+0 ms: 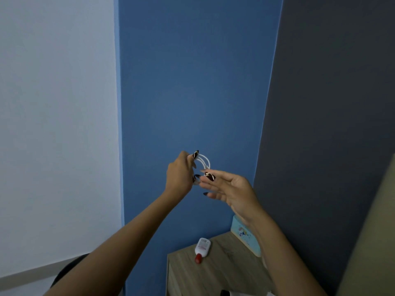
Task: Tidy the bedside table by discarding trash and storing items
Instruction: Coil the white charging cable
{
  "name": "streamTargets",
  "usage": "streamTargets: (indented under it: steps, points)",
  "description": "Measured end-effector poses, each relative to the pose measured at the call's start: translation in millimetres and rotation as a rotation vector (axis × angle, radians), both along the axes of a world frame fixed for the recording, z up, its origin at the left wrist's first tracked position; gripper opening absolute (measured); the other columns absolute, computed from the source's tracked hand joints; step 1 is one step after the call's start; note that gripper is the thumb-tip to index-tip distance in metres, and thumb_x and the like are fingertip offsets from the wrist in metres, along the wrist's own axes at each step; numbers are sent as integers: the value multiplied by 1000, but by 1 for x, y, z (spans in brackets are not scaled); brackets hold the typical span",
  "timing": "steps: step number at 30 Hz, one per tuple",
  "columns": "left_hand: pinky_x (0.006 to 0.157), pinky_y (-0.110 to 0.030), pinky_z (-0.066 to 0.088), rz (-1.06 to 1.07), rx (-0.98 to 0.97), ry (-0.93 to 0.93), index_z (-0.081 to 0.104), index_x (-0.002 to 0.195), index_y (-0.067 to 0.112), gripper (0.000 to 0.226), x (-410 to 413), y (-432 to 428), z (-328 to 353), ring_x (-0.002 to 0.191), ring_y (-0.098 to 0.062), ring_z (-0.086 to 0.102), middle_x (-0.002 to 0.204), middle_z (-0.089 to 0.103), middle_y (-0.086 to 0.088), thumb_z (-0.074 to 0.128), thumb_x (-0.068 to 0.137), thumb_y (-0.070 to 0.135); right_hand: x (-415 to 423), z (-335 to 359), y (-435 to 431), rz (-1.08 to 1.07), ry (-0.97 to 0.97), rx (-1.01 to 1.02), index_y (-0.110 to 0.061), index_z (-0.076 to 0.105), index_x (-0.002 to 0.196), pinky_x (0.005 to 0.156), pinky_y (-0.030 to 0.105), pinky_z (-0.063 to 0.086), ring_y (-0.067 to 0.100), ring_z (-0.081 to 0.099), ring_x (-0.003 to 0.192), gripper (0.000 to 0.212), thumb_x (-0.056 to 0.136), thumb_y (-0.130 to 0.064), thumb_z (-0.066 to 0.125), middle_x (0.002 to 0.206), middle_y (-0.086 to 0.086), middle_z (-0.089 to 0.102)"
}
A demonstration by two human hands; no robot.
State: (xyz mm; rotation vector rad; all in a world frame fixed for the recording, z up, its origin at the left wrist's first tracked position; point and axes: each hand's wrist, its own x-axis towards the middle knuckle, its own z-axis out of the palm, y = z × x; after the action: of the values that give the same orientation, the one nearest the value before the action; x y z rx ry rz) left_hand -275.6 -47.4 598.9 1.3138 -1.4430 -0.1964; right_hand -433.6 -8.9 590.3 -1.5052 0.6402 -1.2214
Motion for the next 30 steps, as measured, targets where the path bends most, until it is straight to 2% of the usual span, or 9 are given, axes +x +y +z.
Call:
streamTargets:
  steps: [4,7,12,15,18,21,25,26,30]
  points:
    - [45,-21,40,-87,-1,6,56,84,7,33,-8,5,1,52,-14,50,62,54,-2,39,100,31,6,-2,-4,-170,11,-31,-6,71,99,59,24,56,20,72,69,14,89,-15,65,83,10,76]
    - [44,-20,39,-177,2,4,55,87,4,33,-17,9,-1,52,-15,50,64,54,-3,36,101,28,9,-9,-13,-403,126,-173,-25,75,76,52,28,41,17,51,52,9,83,-24,71,63,5,68]
    - [52,-35,40,-228,-18,23,49,88,5,33,-18,11,-5,53,-17,45,61,49,-3,31,103,28,12,-12,-17,-595,168,-267,-42,70,69,77,8,38,-6,53,94,19,77,-26,77,101,-13,51]
    - [52,-37,41,-249,-33,54,46,86,6,34,-20,12,-8,52,-17,47,61,49,-4,29,103,30,15,-19,-19,-546,89,-211,-35,74,71,90,26,50,-1,58,107,15,77,-21,77,115,-8,60]
    - [41,-24,41,-274,-62,113,47,89,4,36,-25,18,-7,40,-9,48,55,50,-6,29,103,32,17,-22,-20,-602,3,-173,-24,65,79,76,37,57,4,67,82,15,76,-20,78,94,-4,68]
    - [46,-37,44,-253,-101,106,51,91,7,35,-30,20,-6,44,-16,48,56,51,-8,30,103,32,20,-25,-21,-658,-61,-112,-26,43,85,69,40,55,19,66,76,38,74,-19,79,89,0,63]
    - [46,-37,38,-258,-116,55,51,84,12,31,-39,20,-9,47,-17,45,56,49,-3,32,103,29,23,-26,-23,-595,-47,-5,-33,53,104,65,40,53,21,65,73,24,85,-22,65,89,0,66]
    - [45,-32,37,-256,-119,50,49,80,16,30,-41,21,-9,47,-12,45,57,51,1,33,103,28,22,-25,-23,-580,16,-21,-28,59,97,59,38,48,19,59,65,8,90,-25,59,79,-1,63]
    - [47,-25,37,-259,-69,67,48,78,19,30,-38,15,-14,47,-5,46,62,56,8,33,102,28,15,-27,-22,-522,231,-125,-20,57,72,49,27,32,9,39,49,25,96,-23,50,56,-4,48]
